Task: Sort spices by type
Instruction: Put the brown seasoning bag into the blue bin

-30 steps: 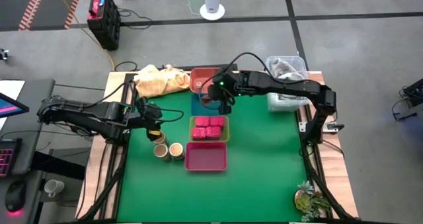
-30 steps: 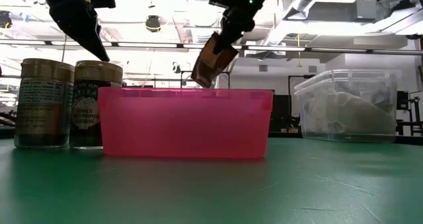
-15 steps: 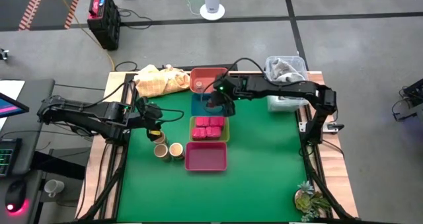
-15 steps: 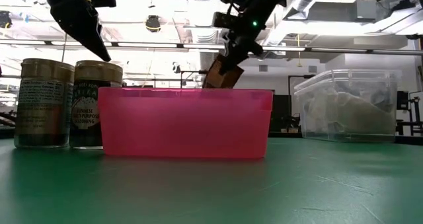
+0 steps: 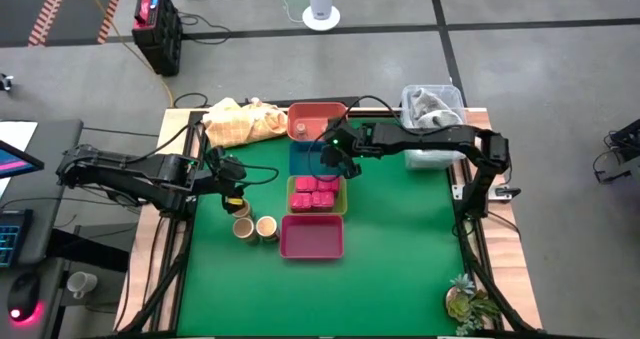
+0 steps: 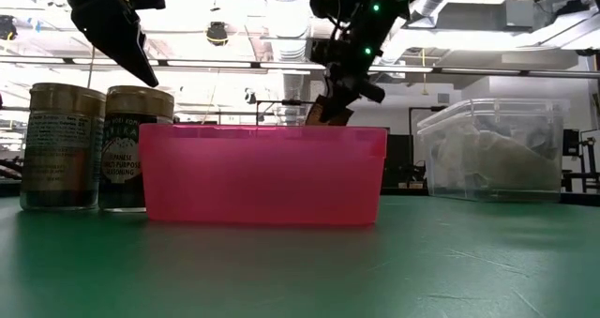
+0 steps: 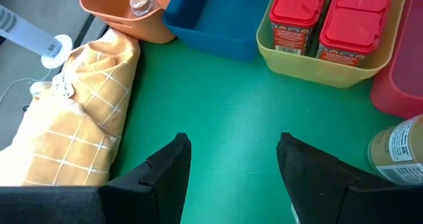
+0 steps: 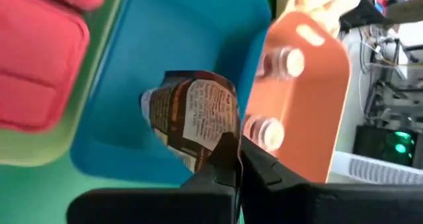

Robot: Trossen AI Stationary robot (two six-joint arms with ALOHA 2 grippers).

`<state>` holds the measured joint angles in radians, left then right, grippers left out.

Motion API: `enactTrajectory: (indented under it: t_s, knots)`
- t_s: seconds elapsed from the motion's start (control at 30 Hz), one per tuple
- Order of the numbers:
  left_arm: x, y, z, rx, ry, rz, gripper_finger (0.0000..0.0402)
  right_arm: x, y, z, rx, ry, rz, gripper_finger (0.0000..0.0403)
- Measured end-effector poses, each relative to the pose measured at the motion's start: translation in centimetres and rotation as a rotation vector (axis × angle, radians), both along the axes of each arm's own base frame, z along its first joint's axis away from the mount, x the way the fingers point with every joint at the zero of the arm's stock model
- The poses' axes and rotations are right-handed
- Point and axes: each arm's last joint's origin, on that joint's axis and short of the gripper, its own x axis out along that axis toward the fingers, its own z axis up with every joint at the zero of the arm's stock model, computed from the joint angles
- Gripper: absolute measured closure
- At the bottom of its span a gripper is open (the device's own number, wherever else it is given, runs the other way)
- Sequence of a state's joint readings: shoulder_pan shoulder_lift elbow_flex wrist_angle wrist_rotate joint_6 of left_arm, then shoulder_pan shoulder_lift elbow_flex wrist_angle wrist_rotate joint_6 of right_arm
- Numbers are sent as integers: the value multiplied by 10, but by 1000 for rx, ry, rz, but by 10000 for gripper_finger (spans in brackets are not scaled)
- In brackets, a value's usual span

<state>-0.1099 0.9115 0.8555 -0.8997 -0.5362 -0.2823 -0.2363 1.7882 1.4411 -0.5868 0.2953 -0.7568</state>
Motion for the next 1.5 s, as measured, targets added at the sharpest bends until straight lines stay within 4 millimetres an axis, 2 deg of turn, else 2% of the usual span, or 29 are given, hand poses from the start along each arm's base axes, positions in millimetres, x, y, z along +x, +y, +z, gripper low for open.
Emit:
enactTrajectory:
  t_s: [0.2,0.43,0.63,0.8,0.93,1.23,1.5]
  knots:
    - [0,0,0,-1,-2,1,190,0,2,-3,-53,25,0,379]
    - [0,0,0,-3,-4,3,190,12,15,-5,-155,33,162,378]
    - [0,0,0,-6,-7,4,190,28,22,-29,-249,122,303,378]
    - [0,0,0,-6,-3,3,190,37,19,-53,-256,175,325,378]
    - [0,0,0,-4,0,0,190,39,15,-61,-249,192,310,372]
    - [0,0,0,-5,-1,2,190,37,13,-60,-209,163,253,289]
    - [0,-2,-1,-62,-3,-21,190,38,13,-55,-260,169,165,208]
